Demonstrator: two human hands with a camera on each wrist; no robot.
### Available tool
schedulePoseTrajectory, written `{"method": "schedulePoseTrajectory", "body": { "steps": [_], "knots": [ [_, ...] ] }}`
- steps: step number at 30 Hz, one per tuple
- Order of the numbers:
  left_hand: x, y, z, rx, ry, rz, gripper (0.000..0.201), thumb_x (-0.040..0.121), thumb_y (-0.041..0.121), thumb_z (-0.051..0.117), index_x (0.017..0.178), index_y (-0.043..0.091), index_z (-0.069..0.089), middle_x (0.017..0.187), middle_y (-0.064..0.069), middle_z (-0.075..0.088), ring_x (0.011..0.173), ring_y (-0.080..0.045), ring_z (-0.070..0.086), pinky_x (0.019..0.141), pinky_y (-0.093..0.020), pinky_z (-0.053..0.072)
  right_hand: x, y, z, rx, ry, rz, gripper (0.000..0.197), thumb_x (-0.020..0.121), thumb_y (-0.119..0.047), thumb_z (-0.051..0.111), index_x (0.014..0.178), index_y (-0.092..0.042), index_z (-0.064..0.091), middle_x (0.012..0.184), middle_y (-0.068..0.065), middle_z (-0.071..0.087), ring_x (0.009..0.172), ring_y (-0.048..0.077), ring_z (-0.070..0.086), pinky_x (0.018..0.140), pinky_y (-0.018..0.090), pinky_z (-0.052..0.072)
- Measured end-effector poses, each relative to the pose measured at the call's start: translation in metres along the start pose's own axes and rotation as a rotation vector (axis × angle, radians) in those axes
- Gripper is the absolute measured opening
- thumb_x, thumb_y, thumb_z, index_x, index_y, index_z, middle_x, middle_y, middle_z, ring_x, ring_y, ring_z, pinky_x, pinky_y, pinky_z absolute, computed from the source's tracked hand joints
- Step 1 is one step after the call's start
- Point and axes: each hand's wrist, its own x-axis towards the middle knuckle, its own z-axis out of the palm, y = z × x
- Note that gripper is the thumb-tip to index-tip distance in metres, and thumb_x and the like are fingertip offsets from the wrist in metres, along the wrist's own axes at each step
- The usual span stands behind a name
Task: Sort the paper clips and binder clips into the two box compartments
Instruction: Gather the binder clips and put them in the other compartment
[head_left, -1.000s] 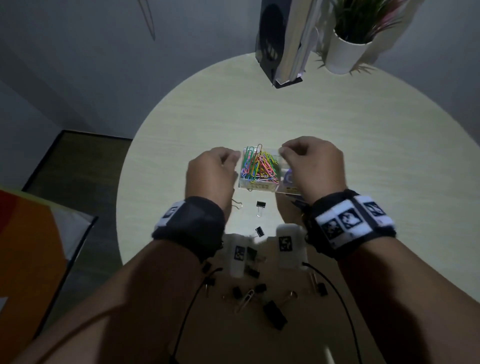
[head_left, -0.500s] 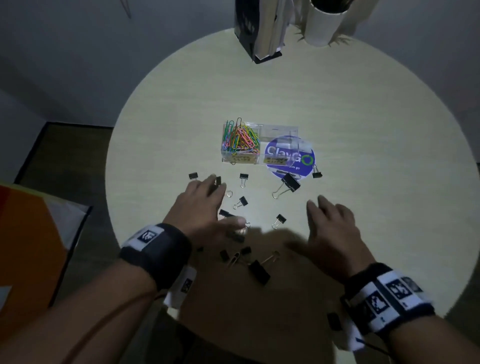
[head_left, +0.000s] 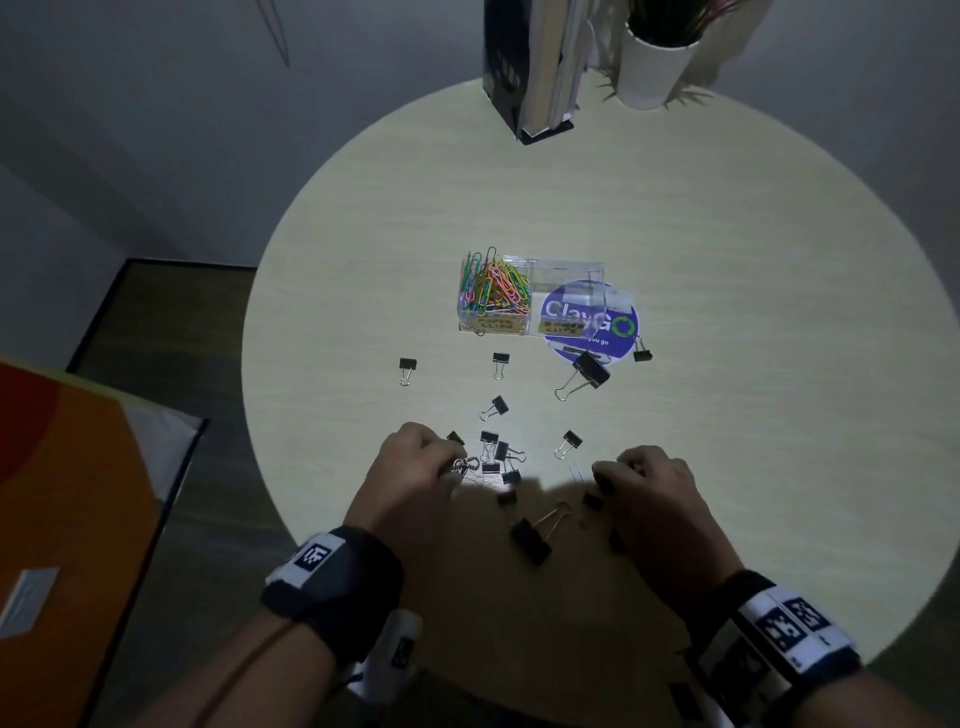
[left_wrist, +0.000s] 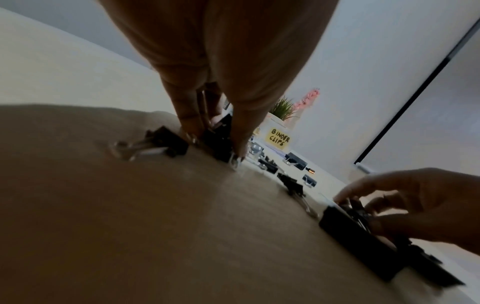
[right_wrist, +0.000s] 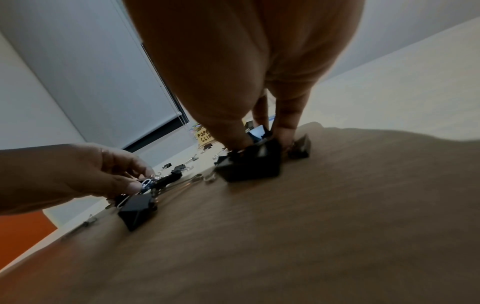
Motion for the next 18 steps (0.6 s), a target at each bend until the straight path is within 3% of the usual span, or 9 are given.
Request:
{"method": "schedulePoseTrajectory", "body": {
  "steps": [2, 4, 7, 8, 9, 12, 14, 18],
  "knots": [
    [0.005, 0.005, -0.004, -0.036, -0.030, -0.045, 0.022, 0.085, 0.012, 0.061, 0.105, 0.016, 0.070, 0.101, -0.004, 0.052, 0.095, -0.021, 0.051, 0.079, -0.026, 0.038, 0.004, 0.000, -0.002, -0.003, -0.028, 0.035, 0.022, 0.065, -0.003, 0.066, 0.080, -0.019, 0.060, 0.091, 0.000, 0.046, 0.074, 0.022, 0.044, 0.055, 0.032, 0.048],
    [0.009, 0.007, -0.007, -0.066, -0.081, -0.079, 0.022, 0.084, 0.009, 0.061, 0.102, 0.019, 0.067, 0.099, 0.001, 0.049, 0.090, -0.016, 0.048, 0.072, -0.019, 0.034, 0.006, -0.001, -0.002, 0.068, 0.001, 0.056, 0.022, 0.069, -0.004, 0.069, 0.084, -0.020, 0.067, 0.092, 0.001, 0.048, 0.075, 0.024, 0.051, 0.057, 0.034, 0.051],
    [0.015, 0.009, -0.010, -0.171, -0.049, -0.169, 0.021, 0.079, 0.006, 0.063, 0.091, 0.023, 0.068, 0.095, 0.002, 0.055, 0.084, -0.013, 0.053, 0.066, -0.009, 0.035, 0.010, 0.000, -0.012, 0.358, 0.027, 0.183, 0.019, 0.070, -0.017, 0.080, 0.083, -0.027, 0.069, 0.093, -0.004, 0.051, 0.076, 0.010, 0.057, 0.065, 0.015, 0.046],
    [0.016, 0.010, -0.011, -0.217, -0.020, -0.207, 0.021, 0.079, 0.006, 0.064, 0.086, 0.024, 0.069, 0.093, 0.003, 0.059, 0.083, -0.012, 0.057, 0.066, -0.010, 0.037, 0.013, 0.001, -0.016, 0.451, 0.011, 0.247, 0.018, 0.069, -0.023, 0.080, 0.080, -0.031, 0.068, 0.091, -0.005, 0.056, 0.072, 0.006, 0.059, 0.062, 0.012, 0.046],
    [0.018, 0.011, -0.012, -0.275, 0.008, -0.251, 0.020, 0.080, 0.006, 0.064, 0.082, 0.025, 0.069, 0.089, 0.005, 0.063, 0.079, -0.009, 0.060, 0.064, -0.012, 0.041, 0.017, 0.001, -0.020, 0.543, 0.000, 0.314, 0.016, 0.068, -0.023, 0.078, 0.079, -0.031, 0.069, 0.087, -0.004, 0.063, 0.068, 0.007, 0.062, 0.059, 0.016, 0.050],
    [0.022, 0.013, -0.017, -0.500, 0.059, -0.379, 0.017, 0.080, 0.007, 0.067, 0.077, 0.023, 0.071, 0.069, 0.009, 0.069, 0.054, -0.002, 0.059, 0.054, -0.021, 0.046, 0.028, 0.001, -0.031, 0.818, 0.017, 0.499, 0.026, 0.073, -0.005, 0.071, 0.090, -0.024, 0.076, 0.086, -0.004, 0.077, 0.071, 0.014, 0.071, 0.066, 0.031, 0.059],
    [0.026, 0.016, -0.021, -0.648, 0.068, -0.413, 0.014, 0.081, 0.005, 0.067, 0.079, 0.019, 0.072, 0.061, 0.006, 0.067, 0.043, -0.006, 0.051, 0.048, -0.022, 0.041, 0.036, 0.000, -0.039, 0.974, 0.029, 0.539, 0.027, 0.077, 0.004, 0.070, 0.097, -0.015, 0.075, 0.088, 0.000, 0.078, 0.075, 0.012, 0.072, 0.071, 0.028, 0.058],
    [0.039, 0.029, -0.027, -0.836, 0.088, -0.433, 0.013, 0.083, 0.000, 0.066, 0.080, 0.011, 0.072, 0.062, -0.004, 0.064, 0.050, -0.018, 0.050, 0.050, -0.024, 0.041, 0.056, -0.002, -0.051, 1.136, 0.028, 0.560, 0.024, 0.082, 0.010, 0.065, 0.101, -0.004, 0.072, 0.090, 0.011, 0.074, 0.059, 0.006, 0.068, 0.053, 0.015, 0.052]
  ]
}}
